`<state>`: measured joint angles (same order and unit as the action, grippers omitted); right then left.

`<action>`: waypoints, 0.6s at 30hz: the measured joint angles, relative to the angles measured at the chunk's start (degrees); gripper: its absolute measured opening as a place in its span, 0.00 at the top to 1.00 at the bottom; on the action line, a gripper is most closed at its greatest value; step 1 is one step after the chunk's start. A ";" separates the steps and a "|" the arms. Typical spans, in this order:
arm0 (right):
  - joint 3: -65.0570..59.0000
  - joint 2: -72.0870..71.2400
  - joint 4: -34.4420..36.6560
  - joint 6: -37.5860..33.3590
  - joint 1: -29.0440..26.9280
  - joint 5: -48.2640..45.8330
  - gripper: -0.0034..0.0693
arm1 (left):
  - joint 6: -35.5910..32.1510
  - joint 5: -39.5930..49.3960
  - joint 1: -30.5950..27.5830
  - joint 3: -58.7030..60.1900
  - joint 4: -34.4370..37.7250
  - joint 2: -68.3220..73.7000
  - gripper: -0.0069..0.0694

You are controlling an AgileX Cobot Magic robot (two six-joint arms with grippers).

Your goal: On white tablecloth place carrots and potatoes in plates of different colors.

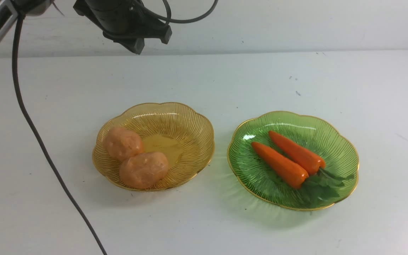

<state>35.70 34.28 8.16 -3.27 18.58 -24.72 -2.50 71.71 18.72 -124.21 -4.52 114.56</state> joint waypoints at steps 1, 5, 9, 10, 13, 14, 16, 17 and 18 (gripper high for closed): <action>0.00 0.00 0.00 0.00 0.00 -0.13 0.97 | 0.00 0.00 0.00 0.00 0.00 0.00 0.91; 0.00 0.00 0.05 -0.03 0.00 -0.24 0.97 | 0.00 0.00 0.00 0.00 0.00 0.00 0.91; -1.11 -1.08 -0.98 -0.03 0.00 0.43 0.97 | 0.00 0.00 0.00 0.00 0.00 0.00 0.91; -2.70 -2.39 -1.82 -0.03 -0.07 1.56 0.97 | 0.00 0.00 0.00 0.00 0.00 0.00 0.91; -10.15 -9.15 -6.25 -0.03 -3.89 5.08 0.97 | 0.00 0.00 0.00 0.00 0.15 0.06 0.91; -13.31 -12.30 -7.45 -0.03 -6.55 5.44 0.97 | 0.00 0.00 0.00 0.00 0.19 0.06 0.91; -19.60 -19.23 -9.09 -0.03 -12.22 5.34 0.97 | 0.00 0.00 0.00 0.00 0.37 0.06 0.91; -22.05 -22.50 -9.56 -0.03 -14.78 5.00 0.97 | 0.00 0.00 0.00 0.00 0.55 0.06 0.91; -25.34 -25.52 -9.65 -0.03 -17.00 4.18 0.97 | 0.00 0.00 0.00 0.14 0.69 -0.17 0.91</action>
<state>10.37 8.76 -1.49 -3.30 1.59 -20.54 -2.50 71.71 18.72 -124.07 -3.84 114.39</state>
